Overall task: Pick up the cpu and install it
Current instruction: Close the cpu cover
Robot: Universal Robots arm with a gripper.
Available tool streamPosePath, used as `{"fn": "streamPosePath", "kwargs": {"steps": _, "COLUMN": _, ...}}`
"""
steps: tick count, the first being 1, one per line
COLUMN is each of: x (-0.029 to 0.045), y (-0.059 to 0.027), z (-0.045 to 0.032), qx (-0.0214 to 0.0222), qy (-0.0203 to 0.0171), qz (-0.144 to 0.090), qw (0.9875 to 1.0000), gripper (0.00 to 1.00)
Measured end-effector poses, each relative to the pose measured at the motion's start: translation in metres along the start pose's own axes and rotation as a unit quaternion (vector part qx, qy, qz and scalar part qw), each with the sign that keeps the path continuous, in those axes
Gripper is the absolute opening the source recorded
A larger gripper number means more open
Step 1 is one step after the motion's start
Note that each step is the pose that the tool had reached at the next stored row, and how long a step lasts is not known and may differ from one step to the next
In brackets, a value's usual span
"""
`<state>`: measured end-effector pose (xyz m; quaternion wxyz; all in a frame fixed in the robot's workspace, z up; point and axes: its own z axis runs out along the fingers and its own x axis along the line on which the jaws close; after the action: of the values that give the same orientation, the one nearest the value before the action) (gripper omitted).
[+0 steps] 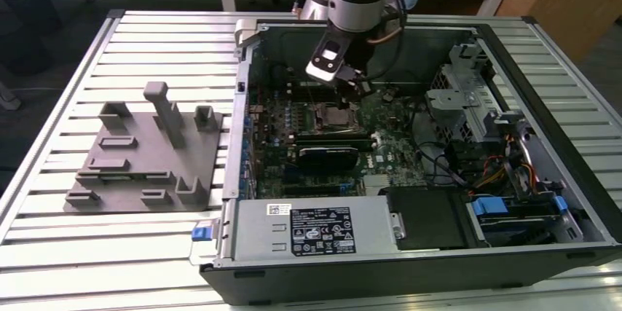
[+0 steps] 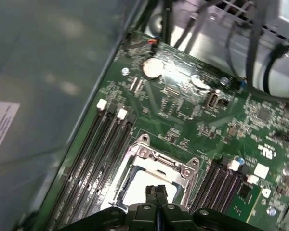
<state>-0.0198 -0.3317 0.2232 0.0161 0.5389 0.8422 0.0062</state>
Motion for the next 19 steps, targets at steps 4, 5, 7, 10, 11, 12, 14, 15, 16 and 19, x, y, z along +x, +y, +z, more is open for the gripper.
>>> {"fn": "streamPosePath", "kwargs": {"steps": 4, "x": 0.0000, "y": 0.0000, "z": 0.0001, "qx": -0.0007, "qy": 0.0010, "qz": -0.037, "qw": 0.9993, "gripper": 0.11}}
{"fn": "streamPosePath", "kwargs": {"steps": 5, "x": 0.0000, "y": 0.0000, "z": 0.0002, "qx": -0.0009, "qy": 0.0013, "qz": -0.046, "qw": 0.9990, "gripper": 0.11}}
{"fn": "streamPosePath", "kwargs": {"steps": 7, "x": 0.0000, "y": 0.0000, "z": 0.0002, "qx": -0.0013, "qy": 0.0018, "qz": -0.064, "qw": 0.9980, "gripper": 0.11}}
{"fn": "streamPosePath", "kwargs": {"steps": 10, "x": 0.0000, "y": 0.0000, "z": 0.0003, "qx": -0.0019, "qy": 0.0026, "qz": -0.091, "qw": 0.9958, "gripper": 0.11}}
{"fn": "streamPosePath", "kwargs": {"steps": 11, "x": 0.0000, "y": 0.0000, "z": 0.0004, "qx": -0.0020, "qy": 0.0028, "qz": -0.100, "qw": 0.9950, "gripper": 0.11}}
{"fn": "streamPosePath", "kwargs": {"steps": 12, "x": 0.0000, "y": 0.0000, "z": 0.0004, "qx": -0.0023, "qy": 0.0030, "qz": -0.109, "qw": 0.9940, "gripper": 0.11}}
{"fn": "streamPosePath", "kwargs": {"steps": 14, "x": 0.0000, "y": 0.0000, "z": 0.0005, "qx": -0.0026, "qy": 0.0035, "qz": -0.127, "qw": 0.9919, "gripper": 0.11}}
{"fn": "streamPosePath", "kwargs": {"steps": 15, "x": 0.0000, "y": 0.0000, "z": 0.0005, "qx": -0.0028, "qy": 0.0038, "qz": -0.136, "qw": 0.9907, "gripper": 0.11}}
{"fn": "streamPosePath", "kwargs": {"steps": 16, "x": 0.0000, "y": 0.0000, "z": 0.0005, "qx": -0.0030, "qy": 0.0040, "qz": -0.145, "qw": 0.9894, "gripper": 0.11}}
{"fn": "streamPosePath", "kwargs": {"steps": 19, "x": 0.0000, "y": 0.0000, "z": 0.0006, "qx": -0.0035, "qy": 0.0048, "qz": -0.172, "qw": 0.9850, "gripper": 0.11}}
